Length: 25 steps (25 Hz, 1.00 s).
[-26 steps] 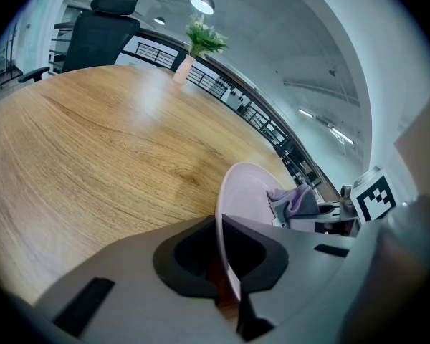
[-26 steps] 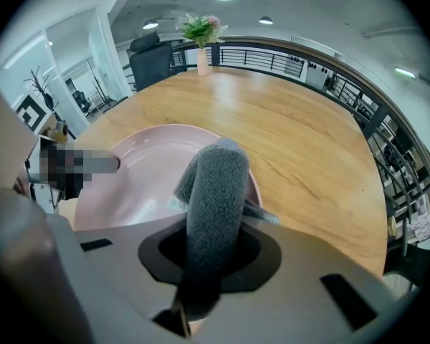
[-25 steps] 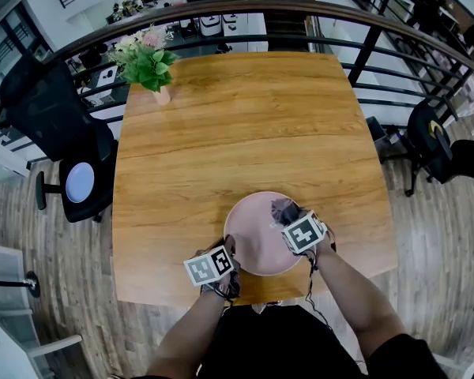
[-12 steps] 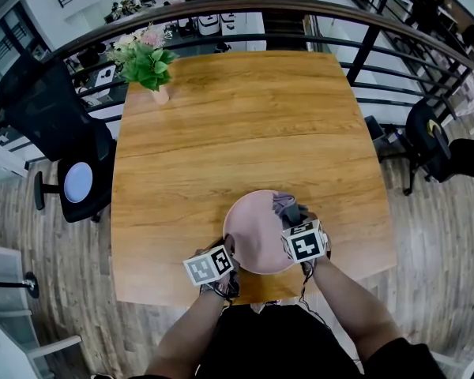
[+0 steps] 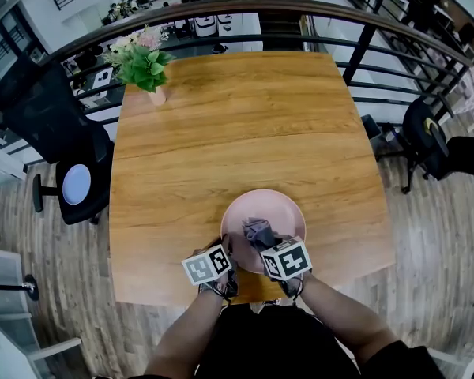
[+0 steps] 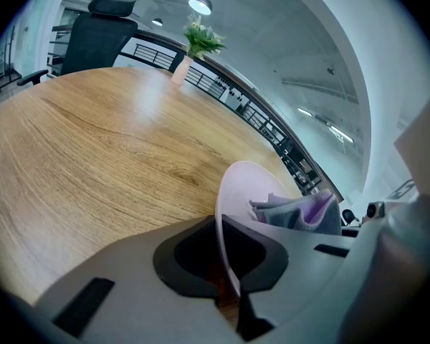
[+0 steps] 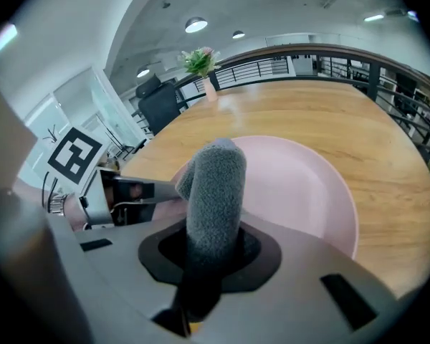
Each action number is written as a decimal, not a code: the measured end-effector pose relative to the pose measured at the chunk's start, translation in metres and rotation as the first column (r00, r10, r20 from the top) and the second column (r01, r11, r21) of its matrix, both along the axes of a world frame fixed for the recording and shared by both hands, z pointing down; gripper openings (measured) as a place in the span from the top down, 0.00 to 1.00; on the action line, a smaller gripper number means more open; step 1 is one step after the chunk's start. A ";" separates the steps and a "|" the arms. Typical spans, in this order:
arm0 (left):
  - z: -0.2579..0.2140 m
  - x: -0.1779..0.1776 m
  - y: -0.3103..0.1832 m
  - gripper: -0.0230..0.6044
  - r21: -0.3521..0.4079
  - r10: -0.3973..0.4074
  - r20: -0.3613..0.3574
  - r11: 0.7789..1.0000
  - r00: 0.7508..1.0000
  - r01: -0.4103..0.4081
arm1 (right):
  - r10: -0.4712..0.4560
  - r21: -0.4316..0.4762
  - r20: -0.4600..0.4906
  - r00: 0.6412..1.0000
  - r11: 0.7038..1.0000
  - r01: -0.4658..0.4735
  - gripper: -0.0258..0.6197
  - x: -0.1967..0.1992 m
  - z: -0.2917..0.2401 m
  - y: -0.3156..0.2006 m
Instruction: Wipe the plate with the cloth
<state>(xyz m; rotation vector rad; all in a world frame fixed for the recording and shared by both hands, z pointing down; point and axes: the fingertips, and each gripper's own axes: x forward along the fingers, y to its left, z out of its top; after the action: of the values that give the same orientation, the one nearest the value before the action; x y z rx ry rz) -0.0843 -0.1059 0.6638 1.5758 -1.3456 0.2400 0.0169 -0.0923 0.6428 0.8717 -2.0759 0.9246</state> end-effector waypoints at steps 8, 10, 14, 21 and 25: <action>-0.001 0.001 0.001 0.91 0.006 -0.005 0.012 1.000 1.000 0.005 | -0.107 -0.115 0.083 0.991 0.986 0.116 0.85 -0.034 0.002 0.046; 0.000 0.000 0.001 0.91 0.006 -0.008 0.015 1.000 1.000 0.008 | -0.145 -0.128 0.082 0.986 0.980 0.155 0.85 -0.035 0.004 0.051; -0.001 -0.001 0.002 0.91 0.006 -0.012 0.013 1.000 1.000 0.012 | -0.221 -0.136 0.048 0.974 0.965 0.225 0.85 -0.030 0.009 0.057; -0.001 -0.001 0.002 0.91 0.006 -0.014 0.009 1.000 1.000 0.014 | -0.291 -0.134 -0.029 0.956 0.949 0.285 0.85 -0.011 0.016 0.060; 0.001 0.000 0.001 0.91 0.005 -0.015 0.010 1.000 1.000 0.015 | -0.323 -0.136 -0.074 0.943 0.940 0.312 0.85 0.001 0.020 0.060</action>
<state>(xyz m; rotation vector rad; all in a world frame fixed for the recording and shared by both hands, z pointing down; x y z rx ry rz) -0.0846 -0.1045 0.6644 1.5703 -1.3656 0.2356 0.0179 -0.0328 0.6632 0.4858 -1.9795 0.8078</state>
